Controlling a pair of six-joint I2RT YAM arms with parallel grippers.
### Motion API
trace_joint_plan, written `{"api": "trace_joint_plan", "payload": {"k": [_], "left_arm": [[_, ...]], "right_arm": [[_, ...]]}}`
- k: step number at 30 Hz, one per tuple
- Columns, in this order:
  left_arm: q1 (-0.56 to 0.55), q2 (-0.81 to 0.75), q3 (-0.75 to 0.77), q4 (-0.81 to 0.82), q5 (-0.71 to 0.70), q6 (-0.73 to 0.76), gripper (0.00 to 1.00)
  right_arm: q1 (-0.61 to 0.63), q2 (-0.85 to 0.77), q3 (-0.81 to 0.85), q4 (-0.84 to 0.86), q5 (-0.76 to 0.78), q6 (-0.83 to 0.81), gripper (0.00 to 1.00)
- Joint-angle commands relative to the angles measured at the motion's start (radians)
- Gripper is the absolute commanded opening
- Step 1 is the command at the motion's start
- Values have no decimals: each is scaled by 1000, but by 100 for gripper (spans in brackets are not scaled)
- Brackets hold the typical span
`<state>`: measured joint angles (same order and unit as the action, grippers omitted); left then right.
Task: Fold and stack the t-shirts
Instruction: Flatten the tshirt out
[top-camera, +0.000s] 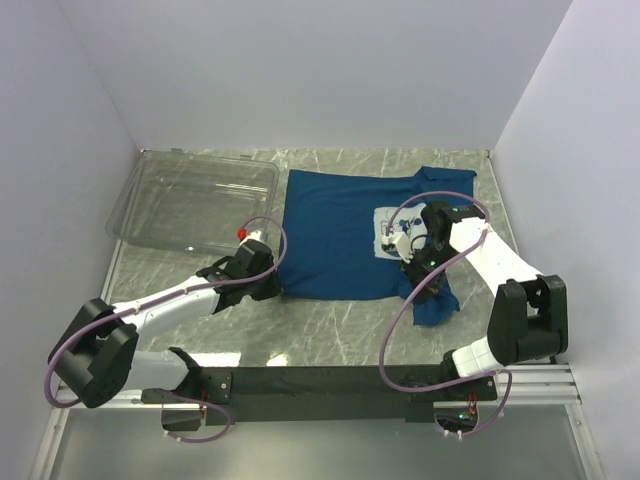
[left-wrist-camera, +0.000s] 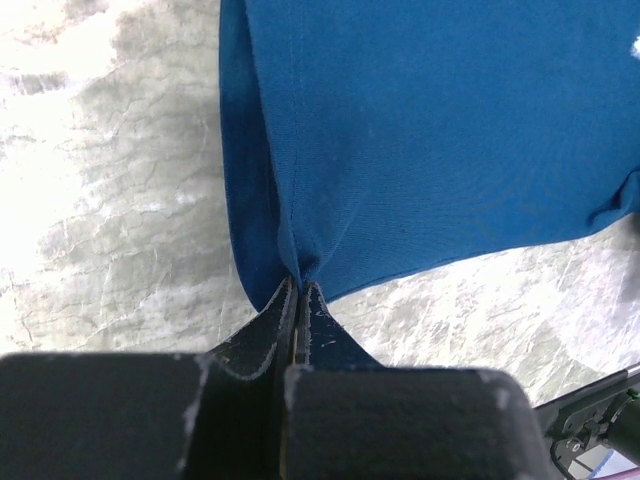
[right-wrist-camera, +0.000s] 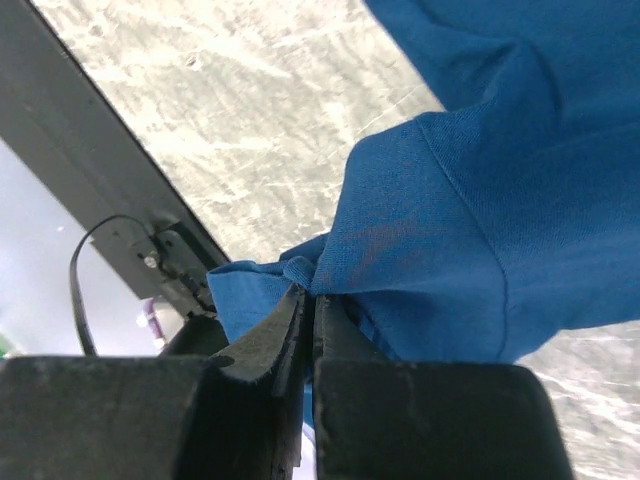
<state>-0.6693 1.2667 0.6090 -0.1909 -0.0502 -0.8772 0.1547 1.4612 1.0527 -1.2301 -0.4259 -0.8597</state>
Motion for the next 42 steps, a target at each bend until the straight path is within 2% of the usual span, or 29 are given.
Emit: {"api": "trace_joint_plan", "payload": {"k": [1, 9, 14, 18, 19, 21, 22, 26, 27, 31, 34, 38, 42], "left_arm": [[-3, -38, -2, -10, -5, -2, 0], [-3, -79, 23, -56, -40, -8, 0], [10, -84, 12, -73, -47, -6, 0], [16, -82, 2, -74, -39, -3, 0], [16, -84, 0, -77, -39, -2, 0], [20, -89, -6, -84, -46, -3, 0], [20, -93, -11, -82, -48, -6, 0], [30, -98, -31, -67, -40, -16, 0], [30, -96, -31, -67, -37, -17, 0], [31, -95, -32, -56, -30, -16, 0], [31, -87, -26, -53, -22, -13, 0], [33, -76, -20, -45, -16, -6, 0], [34, -70, -12, -56, -25, 1, 0]], "right_arm": [[23, -19, 26, 35, 32, 13, 0], [40, 76, 238, 75, 0, 137, 0], [245, 220, 319, 83, -2, 207, 1], [324, 280, 358, 84, -22, 238, 42], [322, 272, 359, 83, -20, 241, 47], [295, 248, 343, 86, 18, 241, 55], [269, 216, 337, 87, 24, 241, 56], [76, 168, 337, 69, 1, 273, 57], [-10, 162, 316, 76, 10, 287, 56], [-171, 126, 201, 167, 103, 379, 54], [-278, 160, 156, 219, 124, 442, 52], [-345, 241, 174, 290, 119, 523, 47], [-345, 352, 233, 330, 119, 611, 45]]}}
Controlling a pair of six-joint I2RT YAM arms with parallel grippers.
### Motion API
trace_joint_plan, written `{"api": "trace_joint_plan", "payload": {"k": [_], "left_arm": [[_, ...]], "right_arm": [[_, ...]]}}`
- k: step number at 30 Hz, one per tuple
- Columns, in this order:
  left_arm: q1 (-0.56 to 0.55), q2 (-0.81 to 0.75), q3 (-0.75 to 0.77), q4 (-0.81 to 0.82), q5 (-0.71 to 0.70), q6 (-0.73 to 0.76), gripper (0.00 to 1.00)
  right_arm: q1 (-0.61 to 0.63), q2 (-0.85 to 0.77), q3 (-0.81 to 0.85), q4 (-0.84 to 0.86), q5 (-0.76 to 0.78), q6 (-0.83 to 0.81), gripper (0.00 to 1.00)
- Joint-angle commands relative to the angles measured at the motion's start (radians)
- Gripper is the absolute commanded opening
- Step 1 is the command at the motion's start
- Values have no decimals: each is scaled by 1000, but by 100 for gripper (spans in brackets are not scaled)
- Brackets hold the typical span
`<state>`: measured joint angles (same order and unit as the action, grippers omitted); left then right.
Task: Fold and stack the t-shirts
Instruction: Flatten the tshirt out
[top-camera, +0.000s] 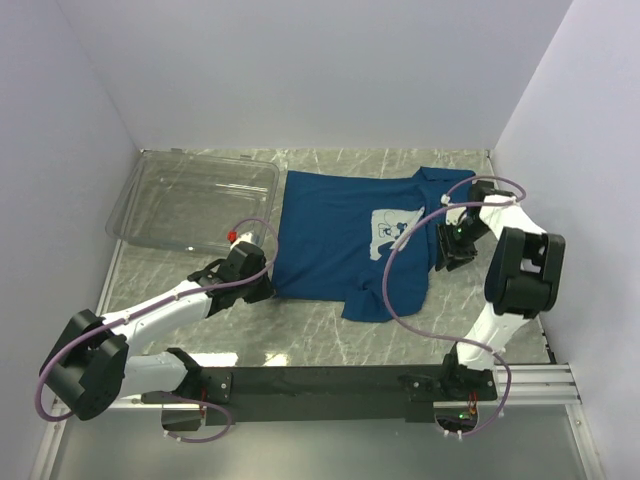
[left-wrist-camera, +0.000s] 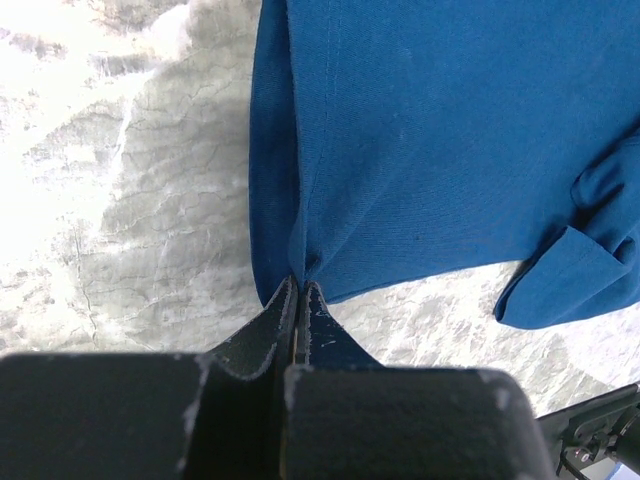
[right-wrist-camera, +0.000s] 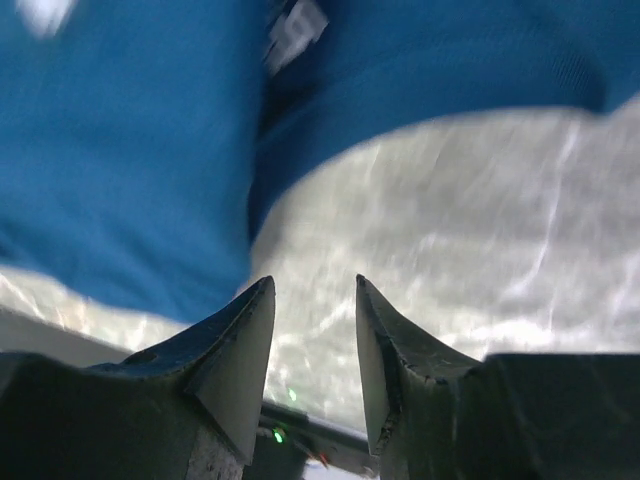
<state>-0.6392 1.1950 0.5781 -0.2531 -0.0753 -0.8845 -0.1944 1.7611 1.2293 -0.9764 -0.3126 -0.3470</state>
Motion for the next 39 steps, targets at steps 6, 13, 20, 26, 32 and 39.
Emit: {"api": "trace_joint_plan", "payload": {"k": [6, 13, 20, 26, 32, 39], "left_arm": [[6, -29, 8, -3, -11, -1, 0], [9, -28, 8, -3, -8, -7, 0], [9, -5, 29, -6, -4, 1, 0], [9, -2, 23, -3, -4, -4, 0], [9, -8, 17, -5, -12, -4, 0], [12, -2, 22, -8, -4, 12, 0]], "right_arm": [[4, 138, 88, 151, 40, 216, 45], [15, 178, 85, 206, 87, 318, 50], [38, 218, 81, 234, 125, 330, 50], [38, 225, 65, 229, 173, 313, 27], [15, 167, 39, 226, 242, 257, 0], [-27, 127, 53, 196, 233, 238, 0]]}}
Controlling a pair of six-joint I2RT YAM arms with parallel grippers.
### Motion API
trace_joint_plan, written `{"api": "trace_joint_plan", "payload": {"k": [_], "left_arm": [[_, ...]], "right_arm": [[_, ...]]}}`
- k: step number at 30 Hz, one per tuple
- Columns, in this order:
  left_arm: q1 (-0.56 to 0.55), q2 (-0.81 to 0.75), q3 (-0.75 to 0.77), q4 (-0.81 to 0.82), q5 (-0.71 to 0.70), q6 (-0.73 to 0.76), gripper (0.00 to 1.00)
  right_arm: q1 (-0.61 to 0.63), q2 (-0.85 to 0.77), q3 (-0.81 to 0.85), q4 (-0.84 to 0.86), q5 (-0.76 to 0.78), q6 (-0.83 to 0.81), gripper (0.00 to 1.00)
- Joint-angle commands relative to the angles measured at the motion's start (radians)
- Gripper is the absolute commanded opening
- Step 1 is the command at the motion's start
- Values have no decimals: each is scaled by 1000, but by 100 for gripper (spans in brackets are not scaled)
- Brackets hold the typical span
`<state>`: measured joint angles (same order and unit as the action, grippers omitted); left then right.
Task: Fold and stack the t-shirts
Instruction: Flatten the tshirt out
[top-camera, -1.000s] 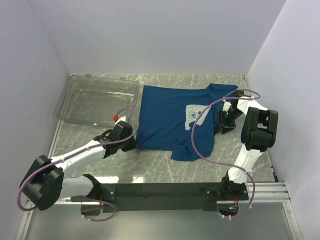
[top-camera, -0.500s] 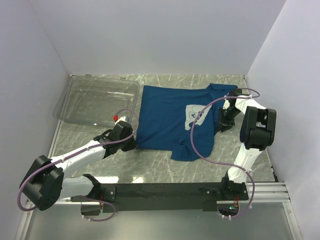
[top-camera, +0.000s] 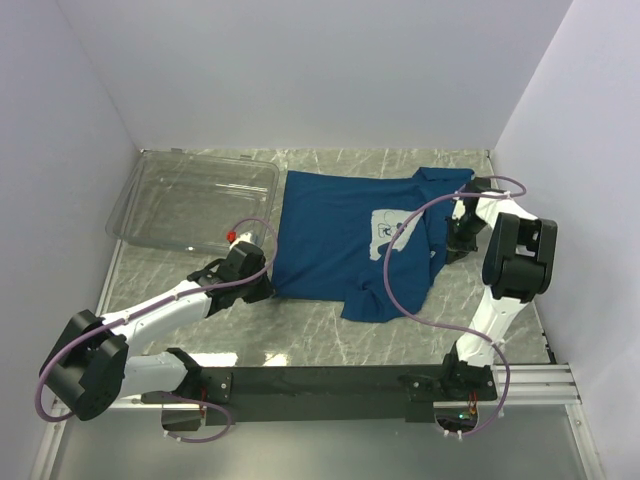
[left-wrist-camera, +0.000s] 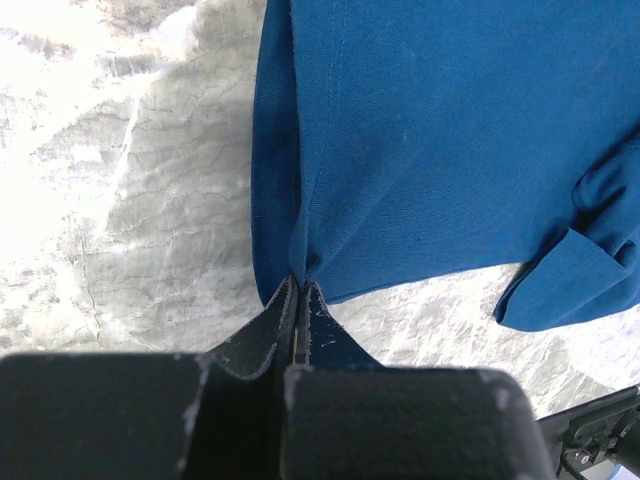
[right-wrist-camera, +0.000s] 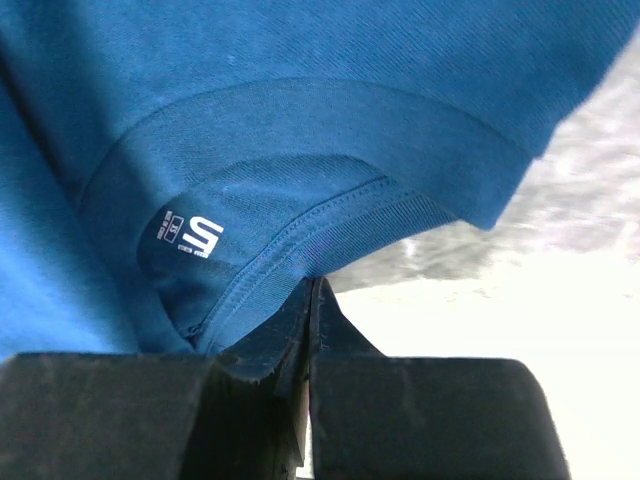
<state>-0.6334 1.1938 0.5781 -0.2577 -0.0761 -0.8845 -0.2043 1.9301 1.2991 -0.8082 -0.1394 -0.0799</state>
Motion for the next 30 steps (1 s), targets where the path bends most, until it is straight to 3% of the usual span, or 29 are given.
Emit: {"api": "trace_joint_plan", "payload": {"k": [1, 9, 15, 18, 19, 22, 25, 30], "left_arm": [[5, 0, 26, -3, -2, 12, 0], [8, -19, 6, 5, 1, 9, 0], [9, -17, 8, 17, 10, 13, 0], [8, -20, 12, 14, 12, 16, 0], [9, -22, 14, 15, 15, 18, 0], [9, -30, 6, 29, 24, 15, 0], [9, -33, 0, 32, 30, 15, 0], [9, -28, 3, 32, 36, 18, 0]], "right_arm": [[-24, -46, -21, 30, 67, -29, 0], [-153, -26, 60, 3, 138, -81, 0], [-176, -26, 106, 7, 196, -145, 1], [-178, -60, 115, -9, 143, -202, 12], [-176, -69, 121, -46, 56, -224, 23], [-175, -105, 111, -139, -88, -334, 44], [-170, -146, 65, -213, -176, -452, 56], [-144, -230, -24, -276, -198, -560, 59]]}}
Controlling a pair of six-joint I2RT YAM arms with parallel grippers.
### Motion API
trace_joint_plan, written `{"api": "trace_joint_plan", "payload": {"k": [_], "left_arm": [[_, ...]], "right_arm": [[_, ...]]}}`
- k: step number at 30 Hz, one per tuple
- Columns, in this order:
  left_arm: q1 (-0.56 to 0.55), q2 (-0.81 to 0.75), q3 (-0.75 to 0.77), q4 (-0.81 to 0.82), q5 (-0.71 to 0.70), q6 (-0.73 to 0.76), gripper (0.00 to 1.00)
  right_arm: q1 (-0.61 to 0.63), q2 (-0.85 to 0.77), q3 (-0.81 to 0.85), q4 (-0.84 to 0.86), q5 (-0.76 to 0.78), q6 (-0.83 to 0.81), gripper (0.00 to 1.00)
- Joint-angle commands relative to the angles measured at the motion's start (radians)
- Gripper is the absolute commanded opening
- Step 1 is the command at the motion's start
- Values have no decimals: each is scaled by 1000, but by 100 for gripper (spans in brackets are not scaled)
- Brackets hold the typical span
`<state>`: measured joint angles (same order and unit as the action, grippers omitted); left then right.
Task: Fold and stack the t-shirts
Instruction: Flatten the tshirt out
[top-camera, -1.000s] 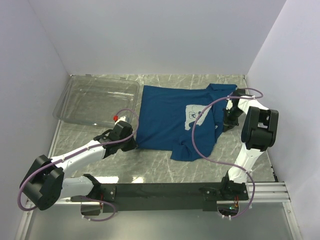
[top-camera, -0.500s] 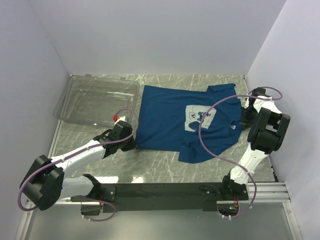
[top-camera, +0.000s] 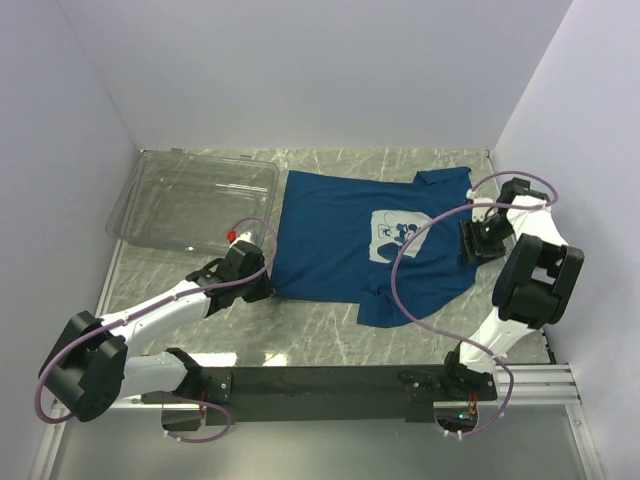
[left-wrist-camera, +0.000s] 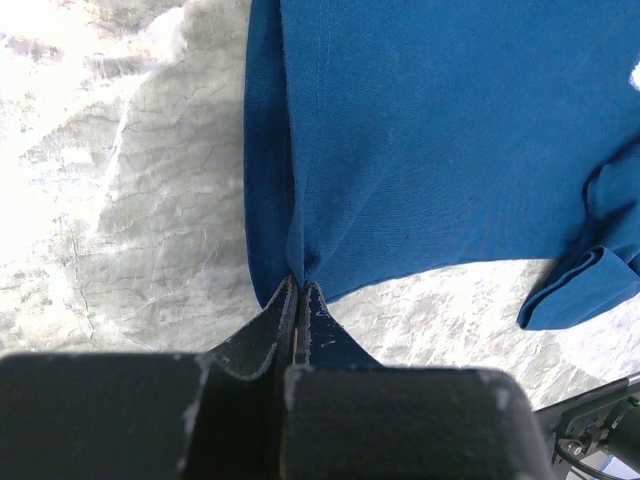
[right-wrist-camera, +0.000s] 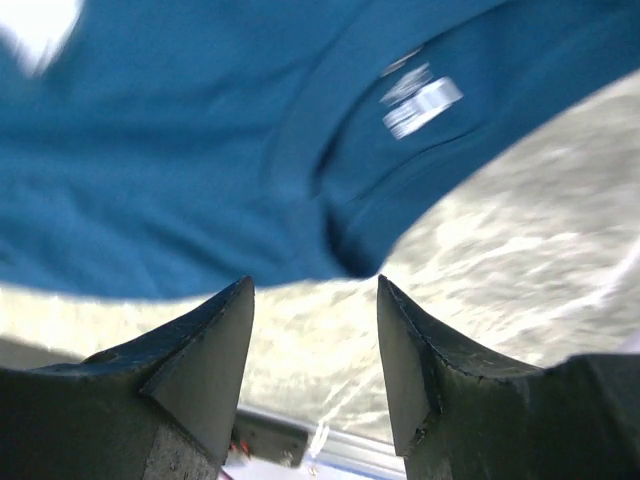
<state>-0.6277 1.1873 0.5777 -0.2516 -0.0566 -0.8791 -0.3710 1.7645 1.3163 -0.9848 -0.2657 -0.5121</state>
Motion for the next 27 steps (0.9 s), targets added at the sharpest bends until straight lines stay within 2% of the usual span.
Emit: {"api": "trace_joint_plan", "payload": {"k": [1, 6, 12, 14, 15, 22, 27], "left_arm": [[3, -22, 5, 28, 17, 12, 0], [3, -5, 14, 35, 24, 26, 0], [3, 3, 2, 60, 38, 20, 0], [3, 1, -1, 60, 38, 22, 0], [3, 1, -2, 58, 37, 23, 0], [3, -29, -24, 41, 24, 23, 0], [3, -51, -33, 23, 11, 17, 0]], "right_arm": [[32, -69, -76, -106, -54, -131, 59], [43, -89, -176, -40, 74, -91, 60], [75, -33, -224, 28, 135, -4, 60], [87, -13, -221, 38, 132, 12, 57], [92, -5, -220, 38, 128, 23, 54], [90, -13, -193, 15, 132, 11, 1], [48, -72, -192, 5, 262, -55, 0]]}}
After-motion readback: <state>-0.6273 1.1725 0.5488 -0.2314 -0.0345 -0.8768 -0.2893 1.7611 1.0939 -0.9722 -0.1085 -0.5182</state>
